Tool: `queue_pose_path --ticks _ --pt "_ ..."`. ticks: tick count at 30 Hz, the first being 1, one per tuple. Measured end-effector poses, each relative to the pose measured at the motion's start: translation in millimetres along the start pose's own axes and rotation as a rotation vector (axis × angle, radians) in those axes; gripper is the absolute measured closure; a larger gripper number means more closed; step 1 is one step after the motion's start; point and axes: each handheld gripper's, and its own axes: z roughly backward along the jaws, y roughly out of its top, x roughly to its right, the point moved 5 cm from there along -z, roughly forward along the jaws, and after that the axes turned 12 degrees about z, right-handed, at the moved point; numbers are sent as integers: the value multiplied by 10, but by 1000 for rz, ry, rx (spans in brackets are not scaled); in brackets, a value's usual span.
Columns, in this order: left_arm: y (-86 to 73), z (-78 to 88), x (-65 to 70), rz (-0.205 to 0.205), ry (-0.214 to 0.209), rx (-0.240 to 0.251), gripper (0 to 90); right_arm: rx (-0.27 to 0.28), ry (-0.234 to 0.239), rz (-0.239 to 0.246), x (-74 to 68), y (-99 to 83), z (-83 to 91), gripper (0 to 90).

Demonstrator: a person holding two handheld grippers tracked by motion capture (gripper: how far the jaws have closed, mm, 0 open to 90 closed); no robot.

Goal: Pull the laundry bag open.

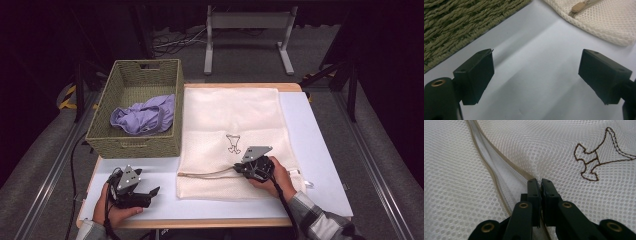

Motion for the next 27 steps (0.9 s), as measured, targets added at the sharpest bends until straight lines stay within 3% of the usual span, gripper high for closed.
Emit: queue_pose_path --ticks 12,27 --pt "0 6 1 4 0 1 136 16 -30 8 9 118 13 867" --pt "8 3 -7 9 -7 7 135 97 -93 5 64 259 186 867"
